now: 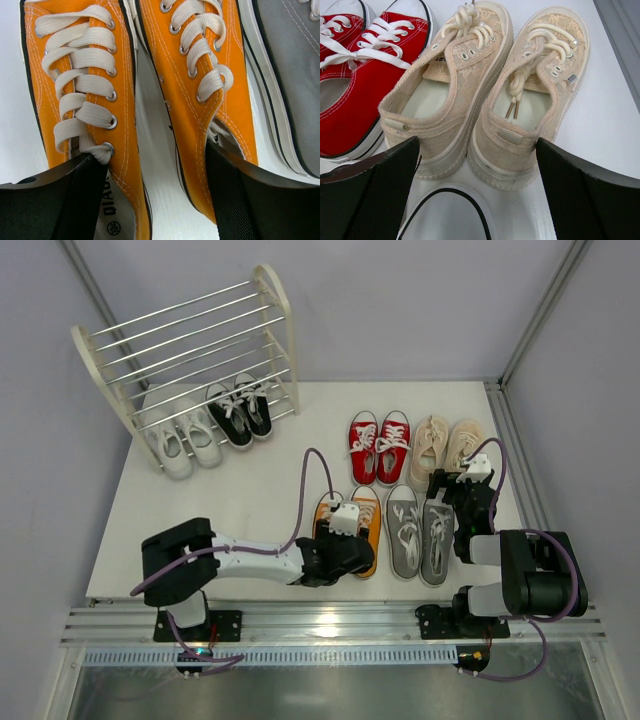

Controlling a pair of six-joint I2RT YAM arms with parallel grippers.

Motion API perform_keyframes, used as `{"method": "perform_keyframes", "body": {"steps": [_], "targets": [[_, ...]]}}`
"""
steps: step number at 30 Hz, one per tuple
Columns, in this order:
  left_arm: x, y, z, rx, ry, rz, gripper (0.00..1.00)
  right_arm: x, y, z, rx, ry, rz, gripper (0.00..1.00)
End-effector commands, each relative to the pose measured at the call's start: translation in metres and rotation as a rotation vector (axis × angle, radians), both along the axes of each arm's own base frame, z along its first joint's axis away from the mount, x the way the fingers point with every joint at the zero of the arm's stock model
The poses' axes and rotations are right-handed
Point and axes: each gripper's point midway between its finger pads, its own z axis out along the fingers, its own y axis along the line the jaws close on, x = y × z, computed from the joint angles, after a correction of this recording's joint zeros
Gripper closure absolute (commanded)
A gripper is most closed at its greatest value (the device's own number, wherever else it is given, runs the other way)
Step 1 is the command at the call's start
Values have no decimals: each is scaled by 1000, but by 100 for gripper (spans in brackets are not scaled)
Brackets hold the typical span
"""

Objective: Place and organize the shoes onto the shoe shelf

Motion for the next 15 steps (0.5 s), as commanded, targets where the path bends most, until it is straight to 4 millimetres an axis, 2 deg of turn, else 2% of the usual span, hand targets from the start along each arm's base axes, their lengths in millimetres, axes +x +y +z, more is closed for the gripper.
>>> {"method": "perform_keyframes", "body": {"steps": [1, 4, 9, 15], "targets": [[-3, -13, 6, -5, 5, -50, 27, 11, 0, 32, 2, -117, 2, 3], [3, -4, 7, 17, -15, 13, 26, 10, 1, 32, 2, -115, 4, 3], [29, 1, 8, 35, -99, 121, 22, 11, 1, 32, 2, -117, 4, 3], [57, -22, 10, -21, -149, 102, 25, 11, 1, 32, 2, -117, 5, 3]]}}
